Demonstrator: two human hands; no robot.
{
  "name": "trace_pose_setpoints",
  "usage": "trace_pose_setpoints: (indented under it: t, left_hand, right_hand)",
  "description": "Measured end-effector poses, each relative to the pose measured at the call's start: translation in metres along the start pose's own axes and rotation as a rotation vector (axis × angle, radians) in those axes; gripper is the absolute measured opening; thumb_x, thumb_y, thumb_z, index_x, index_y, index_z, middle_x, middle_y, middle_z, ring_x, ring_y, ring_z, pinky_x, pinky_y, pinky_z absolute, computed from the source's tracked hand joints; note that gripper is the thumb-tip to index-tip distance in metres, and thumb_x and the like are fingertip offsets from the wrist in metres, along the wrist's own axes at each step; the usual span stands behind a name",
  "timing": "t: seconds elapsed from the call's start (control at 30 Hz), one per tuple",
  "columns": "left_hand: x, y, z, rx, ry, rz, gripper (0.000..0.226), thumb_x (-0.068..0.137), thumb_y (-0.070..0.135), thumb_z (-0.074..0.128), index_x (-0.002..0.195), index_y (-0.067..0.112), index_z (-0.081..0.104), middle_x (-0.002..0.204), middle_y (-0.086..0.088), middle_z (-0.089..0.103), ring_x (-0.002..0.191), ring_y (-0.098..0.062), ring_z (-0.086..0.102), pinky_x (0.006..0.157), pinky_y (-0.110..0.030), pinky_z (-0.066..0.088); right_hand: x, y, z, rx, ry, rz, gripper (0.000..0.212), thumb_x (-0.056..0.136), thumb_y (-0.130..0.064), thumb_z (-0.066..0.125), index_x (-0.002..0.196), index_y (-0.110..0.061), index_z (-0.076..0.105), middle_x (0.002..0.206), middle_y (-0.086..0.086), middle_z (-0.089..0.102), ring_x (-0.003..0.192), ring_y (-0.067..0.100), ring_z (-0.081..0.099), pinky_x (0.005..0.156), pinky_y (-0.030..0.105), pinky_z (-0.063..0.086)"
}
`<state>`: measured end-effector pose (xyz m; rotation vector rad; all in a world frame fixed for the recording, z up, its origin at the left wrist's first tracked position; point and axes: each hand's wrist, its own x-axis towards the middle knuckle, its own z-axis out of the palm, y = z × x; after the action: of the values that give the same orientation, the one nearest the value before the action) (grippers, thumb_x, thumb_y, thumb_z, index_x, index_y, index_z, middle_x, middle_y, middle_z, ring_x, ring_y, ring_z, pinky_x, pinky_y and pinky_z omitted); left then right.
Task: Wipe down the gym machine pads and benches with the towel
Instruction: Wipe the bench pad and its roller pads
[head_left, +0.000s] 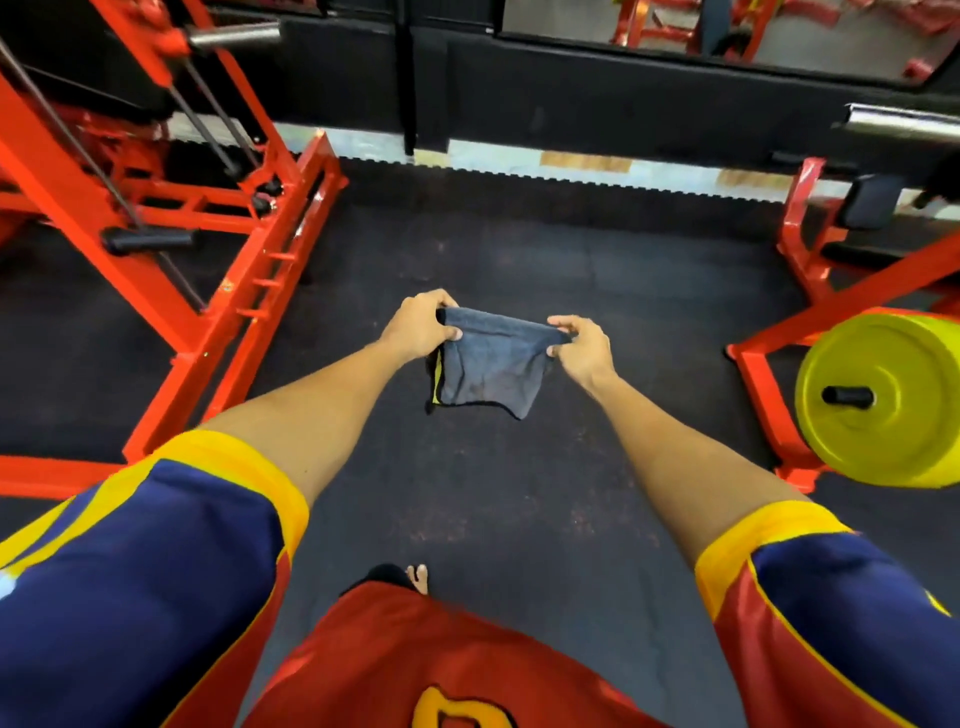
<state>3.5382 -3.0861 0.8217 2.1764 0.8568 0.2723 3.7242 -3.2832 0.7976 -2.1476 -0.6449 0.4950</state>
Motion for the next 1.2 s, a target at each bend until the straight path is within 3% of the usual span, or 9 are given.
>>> trace_pose_setpoints:
  t: [0.2,0.27,0.33,0.4,0.5,0.67,0.83,1.0,1.2]
  left_hand:
    - [0.133,0.012,-0.041,-0.004,-0.077,0.073,0.026,0.084,0.016,0.082,0.1,0.024,0.065,0.104,0.0,0.071,0.098,-0.018,0.066,0.084,-0.036,0.054]
    - [0.182,0.017,-0.038,-0.018,-0.095,0.1,0.024,0.084,0.015,0.081,0.098,0.024,0.064,0.101,0.0,0.071,0.096,-0.018,0.067,0.081,-0.034,0.053]
    - [0.222,0.023,-0.033,-0.032,-0.131,0.11,0.025,0.084,0.016,0.082,0.097,0.027,0.063,0.104,-0.001,0.07,0.098,-0.02,0.066,0.081,-0.036,0.053]
    - [0.266,0.03,-0.024,-0.033,-0.159,0.132,0.026,0.086,0.016,0.081,0.099,0.027,0.063,0.109,-0.001,0.069,0.1,-0.02,0.064,0.08,-0.035,0.05]
    - [0.332,0.043,-0.008,-0.024,-0.189,0.166,0.024,0.088,0.016,0.08,0.103,0.024,0.063,0.108,0.001,0.067,0.1,-0.018,0.061,0.077,-0.032,0.045]
    - [0.444,0.084,0.012,0.003,-0.258,0.2,0.024,0.089,0.017,0.079,0.106,0.024,0.062,0.109,0.001,0.065,0.099,-0.017,0.056,0.077,-0.031,0.042]
    - [0.549,0.13,0.021,-0.008,-0.253,0.28,0.023,0.091,0.019,0.076,0.11,0.021,0.064,0.106,0.0,0.065,0.095,-0.02,0.059,0.068,-0.031,0.042]
    - [0.662,0.175,0.04,-0.045,-0.314,0.332,0.023,0.092,0.02,0.076,0.111,0.024,0.063,0.119,0.0,0.062,0.109,-0.019,0.053,0.078,-0.034,0.041]
    - [0.787,0.239,0.058,-0.003,-0.419,0.522,0.025,0.088,0.019,0.08,0.107,0.024,0.066,0.11,0.002,0.065,0.11,-0.018,0.047,0.084,-0.037,0.041]
  right_hand:
    - [0.072,-0.068,-0.003,0.012,0.174,-0.047,0.039,0.084,0.02,0.05,0.105,0.003,0.077,0.088,-0.006,0.058,0.094,0.019,0.061,0.075,0.026,0.047]
    - [0.098,-0.081,-0.008,0.036,0.21,-0.05,0.031,0.081,0.023,0.046,0.095,0.015,0.072,0.077,0.01,0.058,0.082,0.025,0.061,0.079,0.041,0.047]
    - [0.133,-0.082,-0.013,0.059,0.249,-0.038,0.027,0.08,0.02,0.047,0.092,0.015,0.07,0.087,0.028,0.061,0.084,0.033,0.057,0.081,0.046,0.046]
    - [0.184,-0.065,-0.014,0.036,0.258,0.018,0.033,0.081,0.014,0.049,0.094,-0.002,0.075,0.093,0.015,0.068,0.083,0.022,0.063,0.072,0.033,0.053]
    - [0.255,-0.039,-0.021,0.047,0.272,0.097,0.038,0.084,0.005,0.053,0.102,-0.02,0.074,0.114,0.003,0.071,0.097,0.017,0.067,0.068,0.005,0.043]
    - [0.354,-0.031,-0.055,0.132,0.319,0.149,0.039,0.085,0.01,0.053,0.1,-0.022,0.072,0.096,-0.001,0.074,0.079,0.012,0.066,0.06,0.01,0.047]
    - [0.446,-0.039,-0.092,0.132,0.385,0.176,0.037,0.087,0.006,0.054,0.105,-0.019,0.072,0.096,-0.007,0.072,0.085,0.01,0.067,0.079,0.023,0.053]
    - [0.532,-0.043,-0.133,0.119,0.471,0.204,0.034,0.088,0.004,0.059,0.109,-0.019,0.073,0.096,-0.007,0.073,0.083,0.005,0.067,0.074,0.016,0.049]
    - [0.621,-0.042,-0.185,0.069,0.581,0.203,0.032,0.089,0.004,0.065,0.106,-0.023,0.072,0.095,-0.008,0.073,0.081,0.0,0.065,0.072,0.007,0.049]
